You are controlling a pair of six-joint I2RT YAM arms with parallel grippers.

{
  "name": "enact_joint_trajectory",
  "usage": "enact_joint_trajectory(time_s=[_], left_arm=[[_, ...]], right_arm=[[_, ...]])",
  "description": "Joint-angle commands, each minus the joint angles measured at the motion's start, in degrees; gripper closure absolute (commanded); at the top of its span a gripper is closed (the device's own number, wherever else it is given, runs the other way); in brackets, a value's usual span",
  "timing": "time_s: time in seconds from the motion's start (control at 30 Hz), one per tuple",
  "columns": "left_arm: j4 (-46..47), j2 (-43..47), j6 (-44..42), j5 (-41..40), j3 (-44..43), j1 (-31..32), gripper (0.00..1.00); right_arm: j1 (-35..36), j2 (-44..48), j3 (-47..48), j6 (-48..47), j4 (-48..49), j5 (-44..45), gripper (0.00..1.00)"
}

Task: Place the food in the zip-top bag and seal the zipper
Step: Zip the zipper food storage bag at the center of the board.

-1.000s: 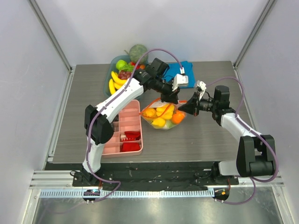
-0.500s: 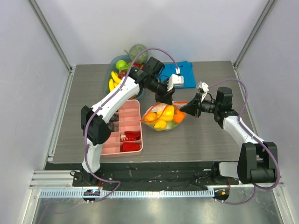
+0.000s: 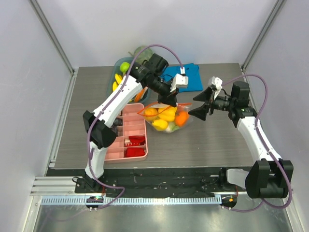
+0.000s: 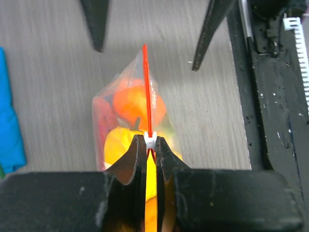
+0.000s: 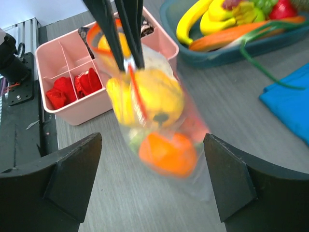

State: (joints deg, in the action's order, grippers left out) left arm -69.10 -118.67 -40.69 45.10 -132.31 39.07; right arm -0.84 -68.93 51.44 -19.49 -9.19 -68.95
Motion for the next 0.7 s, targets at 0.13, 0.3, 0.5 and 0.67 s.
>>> enact_joint_trajectory(time_s=[0.13, 0.3, 0.5, 0.67], left_arm=[[-1.48, -0.77, -2.38, 3.41, -1.46, 2.33, 1.0], [-0.69, -0.86, -1.5, 3.59, -1.28, 2.5, 1.0], [-2.7, 0.37, -2.37, 4.03, -1.2, 2.5, 1.0], [-4.55, 2.48, -2.56, 2.89, -0.76, 2.59, 1.0]], right_arm=[[2.84, -1.74, 7.43, -10.44, -4.85, -0.75, 0.09], [7.69, -2.88, 11.66, -29.0, -22.15, 2.14, 0.25], [10.77, -3.23, 11.93, -31.67, -23.42, 8.47, 0.57], [10.86, -0.6, 13.16, -29.74, -23.07, 6.55, 0.99]])
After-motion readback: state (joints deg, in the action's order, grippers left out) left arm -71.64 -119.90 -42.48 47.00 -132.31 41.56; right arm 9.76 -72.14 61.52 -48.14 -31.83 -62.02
